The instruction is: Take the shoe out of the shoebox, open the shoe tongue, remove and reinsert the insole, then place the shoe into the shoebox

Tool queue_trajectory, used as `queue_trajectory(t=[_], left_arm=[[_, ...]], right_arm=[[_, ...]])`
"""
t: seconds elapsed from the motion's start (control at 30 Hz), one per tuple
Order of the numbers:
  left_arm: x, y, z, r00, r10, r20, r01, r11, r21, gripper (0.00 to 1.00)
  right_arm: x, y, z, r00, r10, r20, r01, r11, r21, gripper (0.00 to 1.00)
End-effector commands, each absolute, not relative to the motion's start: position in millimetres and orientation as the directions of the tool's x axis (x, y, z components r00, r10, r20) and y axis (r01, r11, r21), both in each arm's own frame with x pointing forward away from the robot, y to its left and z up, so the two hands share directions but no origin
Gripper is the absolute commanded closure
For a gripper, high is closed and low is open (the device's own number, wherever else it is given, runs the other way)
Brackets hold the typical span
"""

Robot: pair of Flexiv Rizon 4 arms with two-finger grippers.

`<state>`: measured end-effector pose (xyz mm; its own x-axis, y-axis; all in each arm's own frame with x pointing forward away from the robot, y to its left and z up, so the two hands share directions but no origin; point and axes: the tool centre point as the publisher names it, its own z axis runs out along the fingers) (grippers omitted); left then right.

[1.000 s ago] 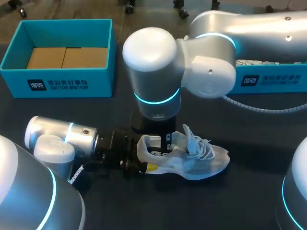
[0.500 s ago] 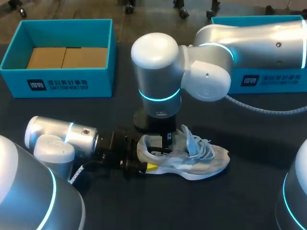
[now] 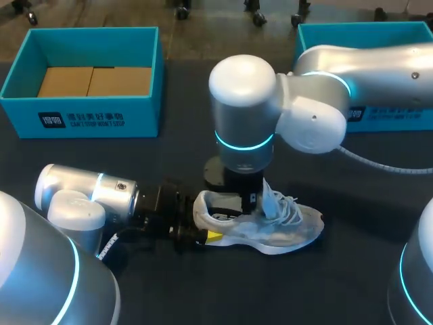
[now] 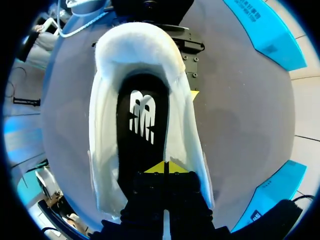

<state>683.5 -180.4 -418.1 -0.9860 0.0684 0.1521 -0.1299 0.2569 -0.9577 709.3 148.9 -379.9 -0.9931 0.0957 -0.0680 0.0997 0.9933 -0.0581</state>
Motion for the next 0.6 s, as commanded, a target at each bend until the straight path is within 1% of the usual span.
queue_trajectory(t=[0.03,0.07,0.1,0.13,0.2,0.27,0.3,0.37,0.4,0.47,0.6], left_arm=[[683,-180,-418,-0.986,0.068,0.152,-0.130,0.260,-0.957,1.00],[683,-180,-418,-0.986,0.068,0.152,-0.130,0.260,-0.957,1.00],[683,-180,-418,-0.986,0.068,0.152,-0.130,0.260,-0.957,1.00],[683,-180,-418,-0.986,0.068,0.152,-0.130,0.260,-0.957,1.00],[683,-180,-418,-0.986,0.068,0.152,-0.130,0.260,-0.957,1.00],[683,-180,-418,-0.986,0.068,0.152,-0.130,0.260,-0.957,1.00],[683,-180,-418,-0.986,0.068,0.152,-0.130,0.260,-0.957,1.00],[683,-180,-418,-0.986,0.068,0.152,-0.130,0.260,-0.957,1.00],[683,-180,-418,-0.986,0.068,0.152,-0.130,0.260,-0.957,1.00],[683,-180,-418,-0.986,0.068,0.152,-0.130,0.260,-0.957,1.00],[683,-180,-418,-0.986,0.068,0.152,-0.130,0.260,-0.957,1.00]], right_arm=[[708,143,-382,-0.993,0.091,-0.073,0.094,0.995,-0.039,1.00],[708,142,-384,-0.993,0.091,-0.071,0.094,0.995,-0.037,1.00],[708,141,-385,-0.993,0.092,-0.070,0.095,0.995,-0.037,0.97],[708,140,-387,-0.993,0.101,-0.068,0.104,0.994,-0.037,0.90],[707,138,-389,-0.992,0.111,-0.064,0.114,0.993,-0.034,0.82],[706,137,-391,-0.991,0.118,-0.059,0.121,0.992,-0.045,0.78],[706,137,-392,-0.991,0.118,-0.058,0.121,0.992,-0.045,0.74],[706,136,-394,-0.991,0.122,-0.051,0.125,0.991,-0.043,0.63],[706,136,-395,-0.991,0.125,-0.045,0.127,0.991,-0.041,0.60],[706,136,-397,-0.991,0.129,-0.036,0.131,0.991,-0.040,0.61],[706,138,-404,-0.990,0.142,-0.004,0.142,0.989,-0.031,0.58]])
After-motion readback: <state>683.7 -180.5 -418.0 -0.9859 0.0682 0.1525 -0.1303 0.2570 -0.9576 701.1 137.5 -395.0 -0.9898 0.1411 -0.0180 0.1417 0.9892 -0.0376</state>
